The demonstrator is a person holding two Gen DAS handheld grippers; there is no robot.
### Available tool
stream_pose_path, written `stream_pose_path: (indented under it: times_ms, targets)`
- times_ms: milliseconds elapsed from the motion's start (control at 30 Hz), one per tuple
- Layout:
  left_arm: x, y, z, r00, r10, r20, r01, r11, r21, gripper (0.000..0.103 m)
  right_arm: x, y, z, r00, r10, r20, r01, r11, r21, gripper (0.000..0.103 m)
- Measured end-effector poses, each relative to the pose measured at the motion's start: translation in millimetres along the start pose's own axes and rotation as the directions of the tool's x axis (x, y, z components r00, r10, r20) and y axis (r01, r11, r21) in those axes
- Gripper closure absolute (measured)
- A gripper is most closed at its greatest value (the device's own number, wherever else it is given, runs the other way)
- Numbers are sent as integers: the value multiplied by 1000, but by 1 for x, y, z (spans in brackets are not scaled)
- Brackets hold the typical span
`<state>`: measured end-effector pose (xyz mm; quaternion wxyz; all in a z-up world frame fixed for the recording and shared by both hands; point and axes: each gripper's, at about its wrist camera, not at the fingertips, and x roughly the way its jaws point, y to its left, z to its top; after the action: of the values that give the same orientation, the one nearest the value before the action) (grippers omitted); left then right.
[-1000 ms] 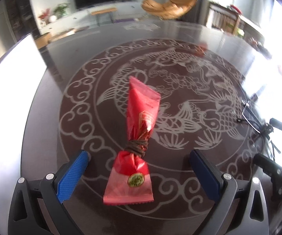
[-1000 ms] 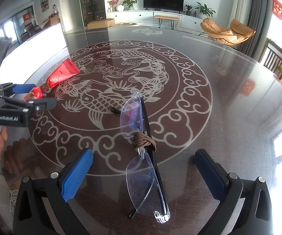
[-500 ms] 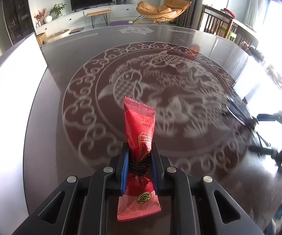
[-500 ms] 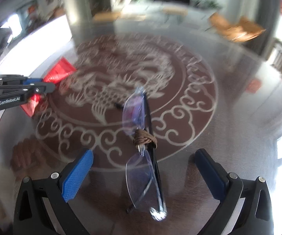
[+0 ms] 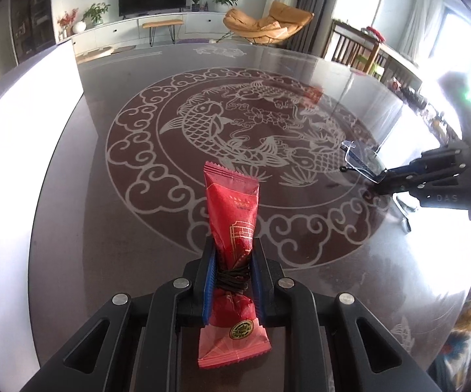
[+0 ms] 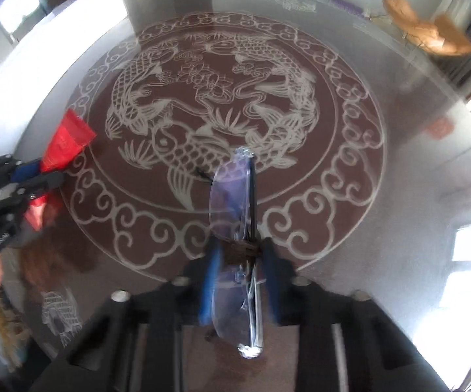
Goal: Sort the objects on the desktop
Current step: 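Lift the red packet with the left gripper while the right lifts the glasses, then carry the red packet and glasses over the bin and open both grippers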
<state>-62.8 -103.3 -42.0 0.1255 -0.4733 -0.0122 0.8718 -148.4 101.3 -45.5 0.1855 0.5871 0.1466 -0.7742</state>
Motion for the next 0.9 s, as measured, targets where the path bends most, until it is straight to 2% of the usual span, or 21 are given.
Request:
stream_pose_path:
  times_ms: [167,300,433,500,600,700,767,800,900]
  targets:
    - [-30,2,-2,996,-44,74,46,999,-20,86,-29,1,-2,997,-13,74,10,999,35,87]
    - [-64,7,0,986,-89,141,98,993,-62,86,-63,13,9,994,2,113,-6,1000,29,87]
    - [-115,26,0,966,-128,227,158,980,-123,86,-103,46,28,980,65,186,-63,998,-16,87]
    - [-150,43,-1,953,-121,276,165,976,-142,86,-126,72,45,965,122,234,-113,992,-49,87]
    - [-200,75,-4,946,-51,319,106,982,-158,85,-154,124,67,929,229,292,-206,973,-106,87]
    - [-232,123,-11,949,44,311,26,976,-217,85,-166,190,88,884,344,318,-302,937,-176,87]
    - [-240,157,-21,952,135,274,-61,963,-264,85,-168,235,100,857,421,297,-365,903,-225,87]
    - [-239,178,-28,955,181,236,-107,950,-295,86,-164,256,105,851,439,288,-378,893,-245,87]
    - [-222,229,-50,964,241,111,-183,907,-379,86,-149,318,114,844,481,236,-408,863,-299,87]
